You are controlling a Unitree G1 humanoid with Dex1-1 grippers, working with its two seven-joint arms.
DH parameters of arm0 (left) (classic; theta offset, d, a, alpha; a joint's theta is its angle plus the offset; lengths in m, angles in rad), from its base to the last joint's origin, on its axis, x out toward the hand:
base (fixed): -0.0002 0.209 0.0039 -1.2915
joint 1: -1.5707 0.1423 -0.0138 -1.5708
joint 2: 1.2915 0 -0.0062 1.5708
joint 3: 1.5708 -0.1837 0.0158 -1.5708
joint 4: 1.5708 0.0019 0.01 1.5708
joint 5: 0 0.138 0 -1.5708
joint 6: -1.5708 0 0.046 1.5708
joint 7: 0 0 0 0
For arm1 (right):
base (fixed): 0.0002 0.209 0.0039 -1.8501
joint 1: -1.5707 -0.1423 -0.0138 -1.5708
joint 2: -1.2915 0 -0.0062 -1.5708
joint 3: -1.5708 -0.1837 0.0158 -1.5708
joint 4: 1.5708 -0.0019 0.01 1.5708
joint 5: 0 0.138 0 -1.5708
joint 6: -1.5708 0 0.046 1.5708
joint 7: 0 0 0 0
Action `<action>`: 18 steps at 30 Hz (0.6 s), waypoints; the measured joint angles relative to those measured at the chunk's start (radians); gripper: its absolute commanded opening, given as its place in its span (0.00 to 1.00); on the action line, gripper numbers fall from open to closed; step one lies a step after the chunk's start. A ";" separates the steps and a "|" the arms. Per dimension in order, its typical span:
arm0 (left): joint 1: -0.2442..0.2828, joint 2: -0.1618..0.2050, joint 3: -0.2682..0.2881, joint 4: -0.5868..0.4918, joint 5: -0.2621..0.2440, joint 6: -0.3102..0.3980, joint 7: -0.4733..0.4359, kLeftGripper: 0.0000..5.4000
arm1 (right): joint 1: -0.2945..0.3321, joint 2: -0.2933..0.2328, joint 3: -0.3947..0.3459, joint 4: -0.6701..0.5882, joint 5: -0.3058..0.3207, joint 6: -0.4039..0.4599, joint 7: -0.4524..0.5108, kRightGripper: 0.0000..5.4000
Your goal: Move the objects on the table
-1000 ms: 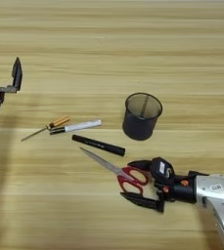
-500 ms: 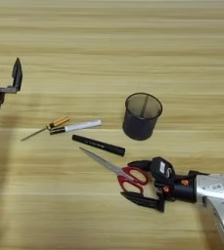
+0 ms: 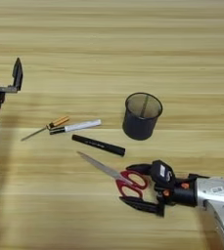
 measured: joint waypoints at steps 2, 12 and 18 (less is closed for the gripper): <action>-0.002 0.000 0.000 0.001 0.000 0.000 0.000 1.00 | 0.009 -0.002 -0.003 -0.018 0.004 0.005 0.003 0.72; -0.003 0.000 0.000 0.002 0.000 -0.002 0.000 1.00 | 0.025 -0.019 -0.050 -0.075 0.035 0.026 0.018 0.72; -0.003 0.000 0.000 0.006 0.001 -0.003 0.000 1.00 | 0.025 -0.019 -0.081 -0.124 0.084 0.031 0.018 0.72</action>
